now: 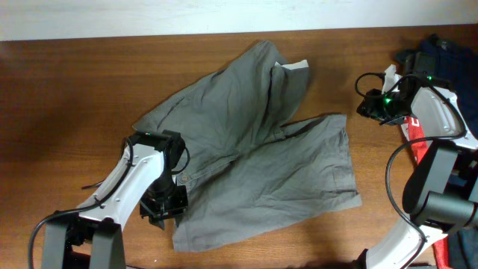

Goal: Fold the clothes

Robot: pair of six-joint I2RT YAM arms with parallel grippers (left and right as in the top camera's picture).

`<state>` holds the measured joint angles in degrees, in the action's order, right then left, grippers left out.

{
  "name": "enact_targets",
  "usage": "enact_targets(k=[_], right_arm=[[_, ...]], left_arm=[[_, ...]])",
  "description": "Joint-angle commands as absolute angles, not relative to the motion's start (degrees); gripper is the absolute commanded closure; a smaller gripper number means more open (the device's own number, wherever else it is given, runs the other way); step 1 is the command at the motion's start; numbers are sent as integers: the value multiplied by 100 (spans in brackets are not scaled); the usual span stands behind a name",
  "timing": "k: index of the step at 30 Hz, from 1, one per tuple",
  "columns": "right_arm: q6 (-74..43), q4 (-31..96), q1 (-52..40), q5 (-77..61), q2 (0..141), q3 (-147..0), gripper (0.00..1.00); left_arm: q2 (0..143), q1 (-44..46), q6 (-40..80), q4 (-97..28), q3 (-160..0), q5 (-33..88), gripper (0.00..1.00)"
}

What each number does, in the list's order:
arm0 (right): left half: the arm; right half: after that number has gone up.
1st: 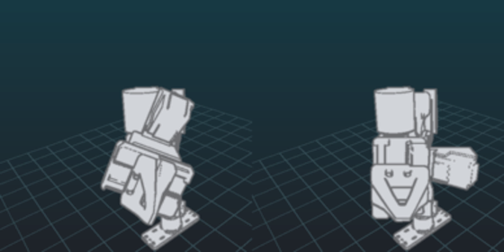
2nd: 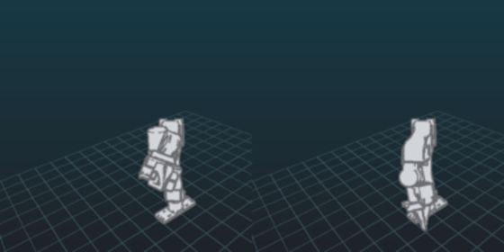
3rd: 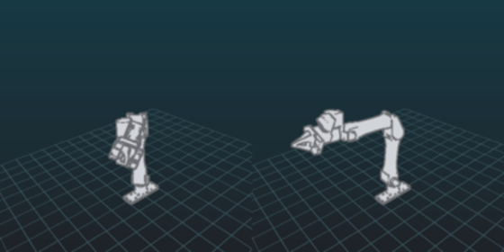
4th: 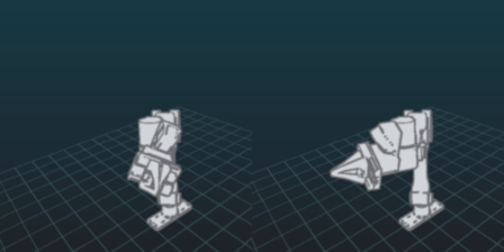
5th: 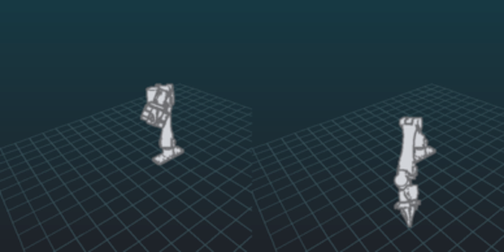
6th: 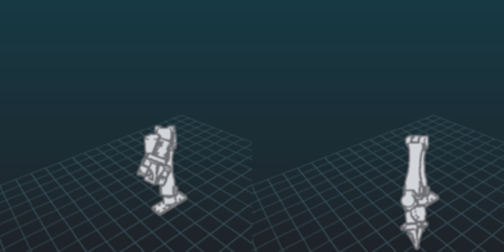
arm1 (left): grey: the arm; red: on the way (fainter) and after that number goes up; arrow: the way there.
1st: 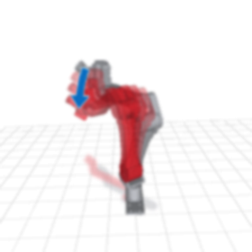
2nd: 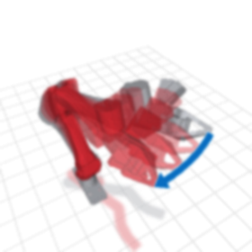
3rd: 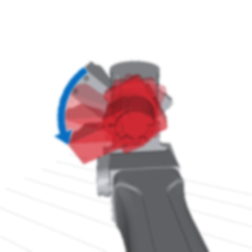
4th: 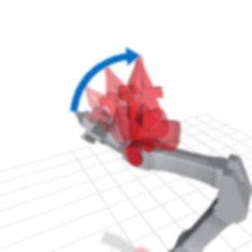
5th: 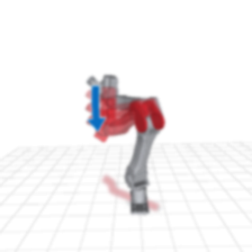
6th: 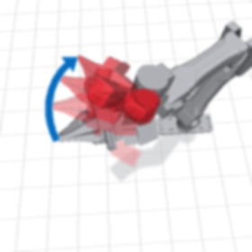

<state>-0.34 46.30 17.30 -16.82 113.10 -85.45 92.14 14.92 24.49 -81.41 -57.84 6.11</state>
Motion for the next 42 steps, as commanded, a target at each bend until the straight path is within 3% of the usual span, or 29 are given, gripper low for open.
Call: enact_targets(k=[1,7,9,14,20,21,23,24,27,34,42], right_arm=[[62,4635,1638,-1798,10921,-8661,50],[64,4810,1378,-2198,10798,-8661,49],[64,4906,1264,-2296,10798,-8661,49],[64,5002,934,-2386,10796,-8661,45],[67,5059,652,-2838,10792,-8661,43],[71,5033,587,-2974,10794,-8661,43],[64,4928,486,-2980,10794,-8659,40],[54,4831,438,-2982,10805,-8659,35],[-45,4324,233,-2978,10853,-8624,27],[-392,2829,-362,-2862,11264,-8604,28],[-1175,1439,-755,-1610,11994,-8604,29]], left_arm=[[9094,1428,2604,-8047,-5933,523,62],[9094,1066,2609,-7640,-6930,530,60],[9094,945,2578,-7035,-7188,510,53],[9325,709,1957,-5374,-7214,510,49],[10313,287,1538,-4335,-7214,1072,48],[10562,231,1350,-4182,-7216,1278,51],[10927,180,1199,-4005,-7216,1334,65],[11128,169,1103,-3924,-7216,1332,71],[11496,169,1076,-3732,-7216,1328,80],[11690,169,1083,-3516,-7216,1225,80],[11690,169,1081,-3658,-7216,1225,80]])
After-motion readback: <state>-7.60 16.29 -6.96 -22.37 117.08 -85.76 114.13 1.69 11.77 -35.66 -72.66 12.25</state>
